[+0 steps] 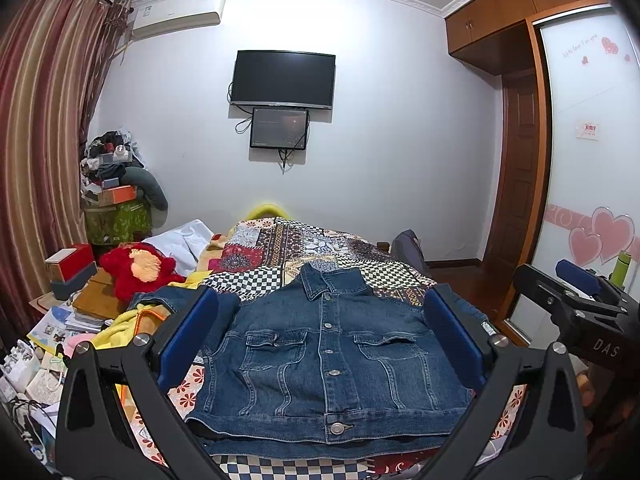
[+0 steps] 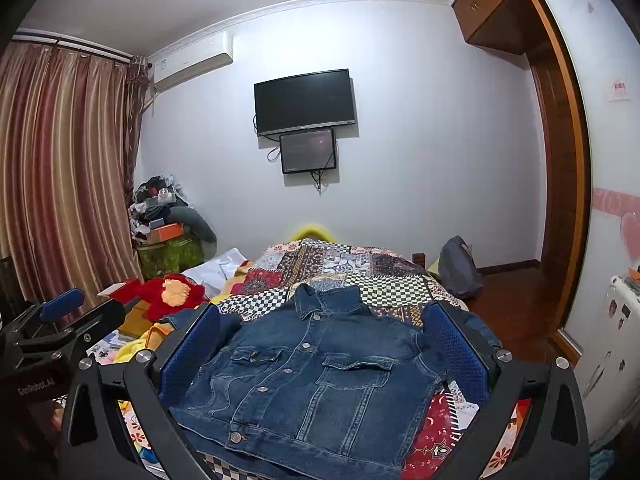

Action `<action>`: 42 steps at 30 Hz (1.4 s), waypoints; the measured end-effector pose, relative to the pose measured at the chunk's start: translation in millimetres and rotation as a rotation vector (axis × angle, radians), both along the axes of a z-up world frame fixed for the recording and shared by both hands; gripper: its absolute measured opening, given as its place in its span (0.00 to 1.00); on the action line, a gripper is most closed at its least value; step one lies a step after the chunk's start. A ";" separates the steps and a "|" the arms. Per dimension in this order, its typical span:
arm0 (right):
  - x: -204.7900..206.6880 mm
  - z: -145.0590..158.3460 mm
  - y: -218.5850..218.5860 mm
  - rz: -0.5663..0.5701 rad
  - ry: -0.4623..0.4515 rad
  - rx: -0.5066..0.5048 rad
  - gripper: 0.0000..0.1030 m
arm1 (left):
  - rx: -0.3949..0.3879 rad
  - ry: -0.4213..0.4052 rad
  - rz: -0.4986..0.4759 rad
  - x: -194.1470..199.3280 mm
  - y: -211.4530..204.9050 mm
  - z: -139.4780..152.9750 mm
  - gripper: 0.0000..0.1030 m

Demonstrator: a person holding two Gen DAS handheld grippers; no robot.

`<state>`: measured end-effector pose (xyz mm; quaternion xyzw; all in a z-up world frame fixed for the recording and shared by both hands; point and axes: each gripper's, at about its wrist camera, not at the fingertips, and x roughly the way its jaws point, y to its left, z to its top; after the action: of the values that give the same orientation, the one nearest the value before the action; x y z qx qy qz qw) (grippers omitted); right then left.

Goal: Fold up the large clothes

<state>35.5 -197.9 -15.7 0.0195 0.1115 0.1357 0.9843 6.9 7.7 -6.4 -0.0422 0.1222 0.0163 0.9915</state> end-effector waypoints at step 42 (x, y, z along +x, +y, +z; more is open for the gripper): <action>8.7 -7.6 1.8 0.008 0.044 0.013 1.00 | 0.003 0.012 0.007 5.3 -0.1 -1.6 1.00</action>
<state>44.2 -196.1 -23.4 0.0282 0.1325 0.1398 0.9809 12.2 7.6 -8.0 -0.0412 0.1278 0.0202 0.9907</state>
